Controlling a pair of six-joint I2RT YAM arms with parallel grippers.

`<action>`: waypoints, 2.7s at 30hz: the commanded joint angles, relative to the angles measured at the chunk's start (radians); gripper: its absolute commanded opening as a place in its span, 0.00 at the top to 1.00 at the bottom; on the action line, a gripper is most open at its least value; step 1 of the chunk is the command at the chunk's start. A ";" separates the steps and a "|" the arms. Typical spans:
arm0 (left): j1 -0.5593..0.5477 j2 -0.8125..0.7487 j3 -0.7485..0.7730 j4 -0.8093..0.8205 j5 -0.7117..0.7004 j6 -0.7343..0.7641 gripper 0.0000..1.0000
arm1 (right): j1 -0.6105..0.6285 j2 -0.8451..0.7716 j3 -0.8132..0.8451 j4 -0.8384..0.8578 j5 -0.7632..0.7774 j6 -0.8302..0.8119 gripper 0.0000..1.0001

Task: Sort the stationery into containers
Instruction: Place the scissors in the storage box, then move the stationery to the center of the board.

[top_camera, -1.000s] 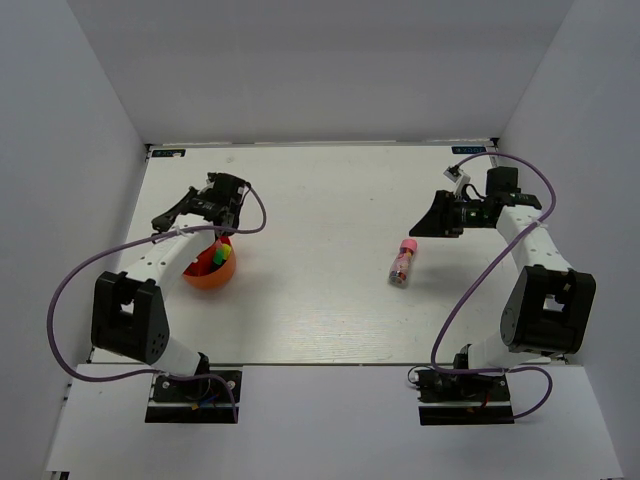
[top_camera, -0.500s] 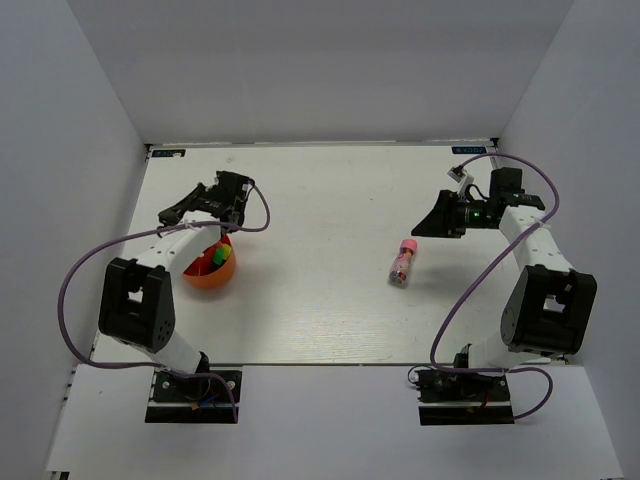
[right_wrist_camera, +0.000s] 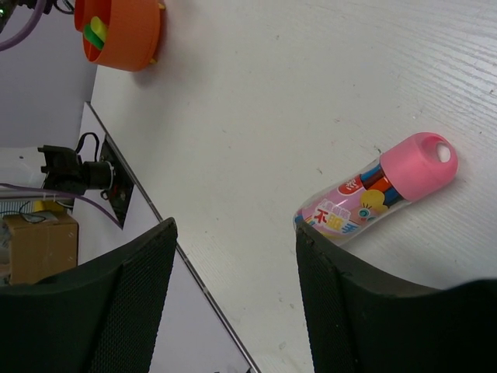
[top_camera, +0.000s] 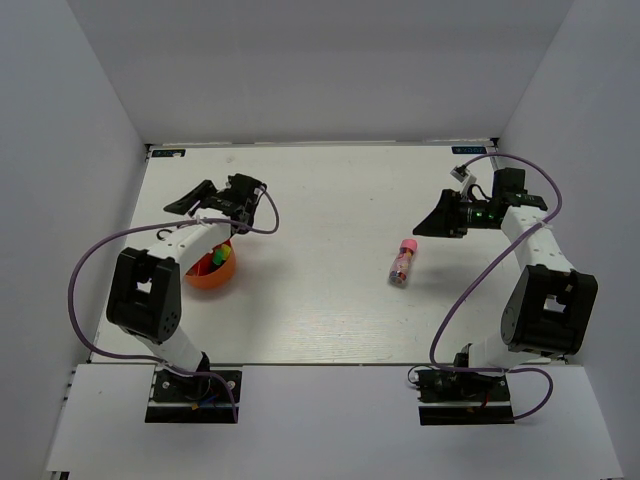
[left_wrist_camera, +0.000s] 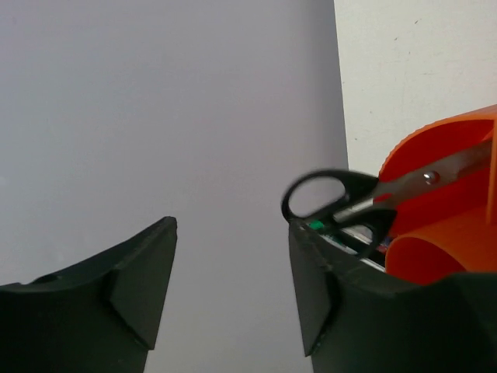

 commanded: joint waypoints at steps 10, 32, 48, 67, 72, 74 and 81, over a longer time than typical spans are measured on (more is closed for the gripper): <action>-0.108 -0.096 0.141 -0.029 -0.071 0.004 0.25 | -0.022 -0.072 -0.007 0.040 0.048 0.026 0.10; -0.708 0.325 0.792 -0.394 0.795 -0.856 0.22 | -0.071 -0.242 -0.194 0.342 0.654 0.105 0.12; -0.613 0.439 0.680 0.179 1.389 -0.977 0.14 | -0.172 -0.180 -0.122 0.233 0.398 0.221 0.90; -0.651 0.713 0.882 0.176 1.175 -0.809 0.12 | -0.226 -0.190 -0.123 0.233 0.270 0.253 0.86; -0.665 0.735 0.891 0.183 1.144 -0.801 0.12 | -0.231 -0.186 -0.125 0.235 0.256 0.258 0.86; -0.668 0.750 0.894 0.176 1.121 -0.799 0.12 | -0.240 -0.183 -0.125 0.235 0.243 0.262 0.86; -0.689 0.773 0.881 0.167 1.061 -0.804 0.15 | -0.251 -0.177 -0.125 0.238 0.221 0.272 0.85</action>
